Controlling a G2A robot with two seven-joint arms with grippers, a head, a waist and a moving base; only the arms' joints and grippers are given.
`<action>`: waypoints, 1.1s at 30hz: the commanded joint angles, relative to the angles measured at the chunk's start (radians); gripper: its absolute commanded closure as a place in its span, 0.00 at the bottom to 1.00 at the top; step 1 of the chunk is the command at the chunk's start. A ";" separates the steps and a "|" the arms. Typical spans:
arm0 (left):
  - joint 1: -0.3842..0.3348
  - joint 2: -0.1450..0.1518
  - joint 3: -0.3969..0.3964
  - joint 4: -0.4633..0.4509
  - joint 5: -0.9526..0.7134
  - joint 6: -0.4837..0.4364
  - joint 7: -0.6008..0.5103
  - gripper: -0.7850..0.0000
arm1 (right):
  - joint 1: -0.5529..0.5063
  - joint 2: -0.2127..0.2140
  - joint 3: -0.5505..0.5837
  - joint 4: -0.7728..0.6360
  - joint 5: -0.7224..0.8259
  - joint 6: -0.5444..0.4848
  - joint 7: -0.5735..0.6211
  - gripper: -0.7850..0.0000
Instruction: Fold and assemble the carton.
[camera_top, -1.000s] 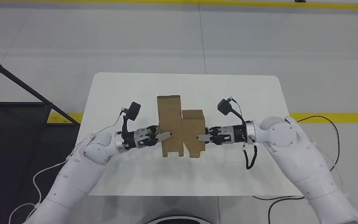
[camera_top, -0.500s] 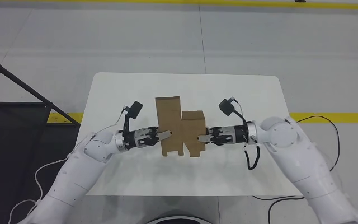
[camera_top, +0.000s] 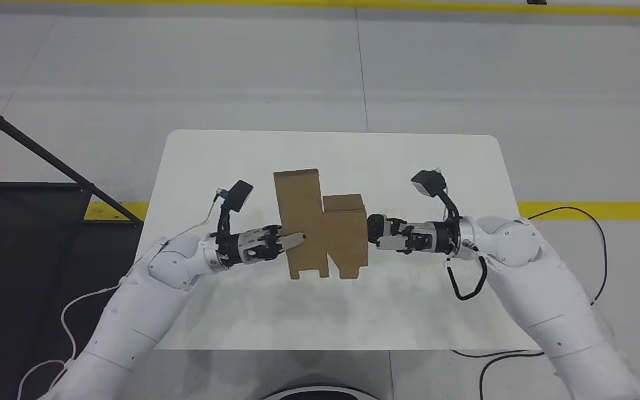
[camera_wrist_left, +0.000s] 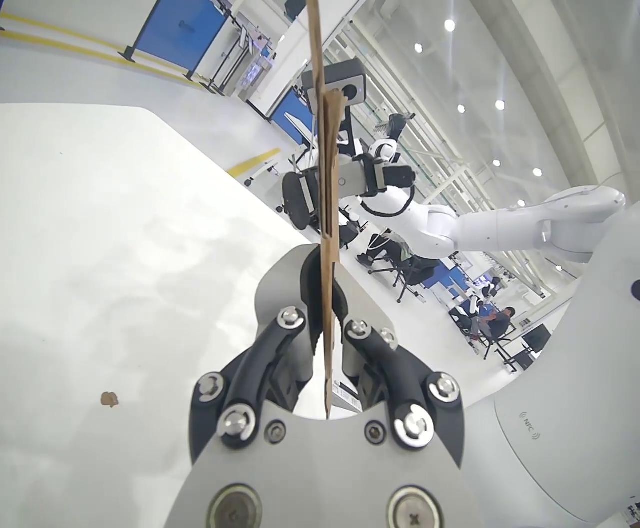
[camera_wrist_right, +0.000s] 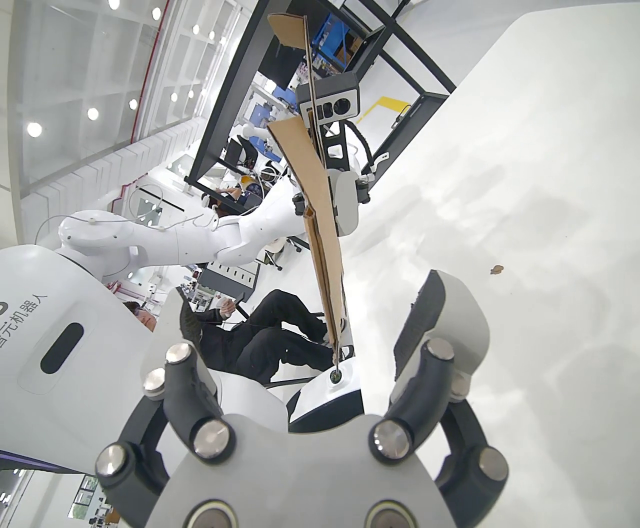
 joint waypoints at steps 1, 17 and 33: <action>0.000 -0.001 -0.001 0.001 0.000 0.000 0.001 1.00 | 0.000 0.000 0.000 0.000 -0.001 0.000 0.000 0.00; 0.030 0.001 -0.006 -0.051 0.057 0.033 0.055 1.00 | -0.008 -0.017 -0.031 -0.075 -0.164 0.084 -0.127 0.27; 0.025 0.004 0.005 -0.050 0.028 0.033 0.051 1.00 | 0.010 -0.039 -0.049 -0.045 -0.178 0.087 -0.136 1.00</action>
